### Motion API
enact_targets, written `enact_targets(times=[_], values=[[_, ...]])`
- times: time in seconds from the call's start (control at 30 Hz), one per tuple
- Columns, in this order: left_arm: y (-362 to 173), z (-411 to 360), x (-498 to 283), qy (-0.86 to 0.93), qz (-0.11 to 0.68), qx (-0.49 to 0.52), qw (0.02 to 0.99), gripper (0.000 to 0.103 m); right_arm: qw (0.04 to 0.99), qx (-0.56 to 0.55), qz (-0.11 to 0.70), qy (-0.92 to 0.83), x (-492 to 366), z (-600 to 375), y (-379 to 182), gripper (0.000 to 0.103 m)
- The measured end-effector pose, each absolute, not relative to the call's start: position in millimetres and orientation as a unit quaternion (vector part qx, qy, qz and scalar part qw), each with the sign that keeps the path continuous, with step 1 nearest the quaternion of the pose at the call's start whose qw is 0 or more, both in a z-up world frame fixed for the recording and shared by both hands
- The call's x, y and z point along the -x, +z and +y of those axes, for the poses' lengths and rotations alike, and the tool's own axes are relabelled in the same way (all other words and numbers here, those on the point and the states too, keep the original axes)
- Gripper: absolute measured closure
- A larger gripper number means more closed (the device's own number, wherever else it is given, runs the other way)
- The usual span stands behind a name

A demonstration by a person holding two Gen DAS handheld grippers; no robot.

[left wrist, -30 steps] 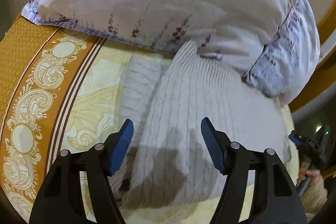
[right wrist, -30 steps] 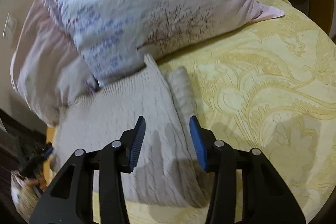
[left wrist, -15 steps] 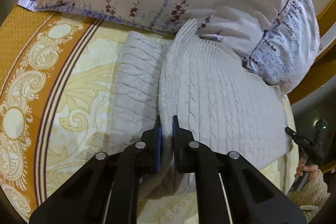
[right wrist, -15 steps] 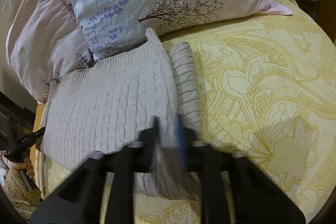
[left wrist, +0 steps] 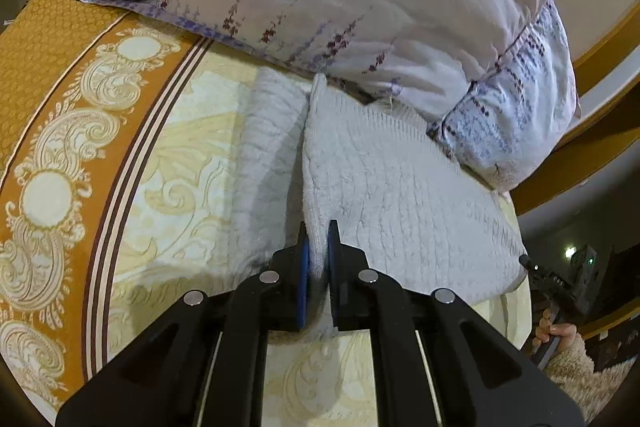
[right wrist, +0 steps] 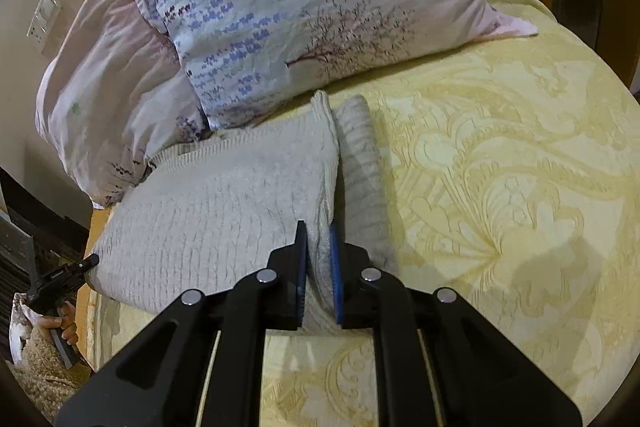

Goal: Fold small clothes

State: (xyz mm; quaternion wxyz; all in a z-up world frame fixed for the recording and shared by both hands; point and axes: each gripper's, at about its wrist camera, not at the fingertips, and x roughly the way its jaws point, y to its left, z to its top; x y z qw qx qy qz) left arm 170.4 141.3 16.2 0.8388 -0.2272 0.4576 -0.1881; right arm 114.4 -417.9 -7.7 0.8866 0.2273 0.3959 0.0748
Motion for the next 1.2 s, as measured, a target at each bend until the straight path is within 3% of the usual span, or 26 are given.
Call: enact_targets(times=[0.33,0.4,0.47,0.53,0.6,0.67,0.77,0.97,1.2], values=[[-12,145,-169,-0.162,0.484,0.234,0.827,0.096,0.877,-0.172,0.448,0.016,-132,-399,-32,0.091],[-10,144,-169,-0.164,0.483,0.237,0.827,0.095,0.882,-0.164,0.443,0.013,-131,-396,-27,0.087],[-6,145,-168,-0.163,0.48,0.238,0.828,0.092,0.891,-0.159,0.426,0.003,-128,-394,-20,0.072],[1,146,-167,-0.156,0.472,0.232,0.836,0.083,0.905,-0.153,0.397,-0.003,-126,-391,-9,0.059],[14,144,-165,-0.149,0.45,0.221,0.852,0.058,0.914,-0.149,0.377,0.014,-127,-384,-1,0.059],[28,136,-165,-0.146,0.425,0.202,0.87,0.041,0.916,-0.137,0.376,0.034,-133,-372,1,0.058],[41,114,-172,-0.175,0.408,0.18,0.878,0.034,0.913,-0.124,0.386,0.052,-145,-352,-4,0.058],[27,74,-197,-0.202,0.436,0.149,0.864,0.033,0.903,-0.115,0.411,0.044,-161,-341,-17,0.052],[3,79,-204,-0.192,0.455,0.166,0.854,0.033,0.897,-0.129,0.422,0.03,-156,-350,-33,0.051]])
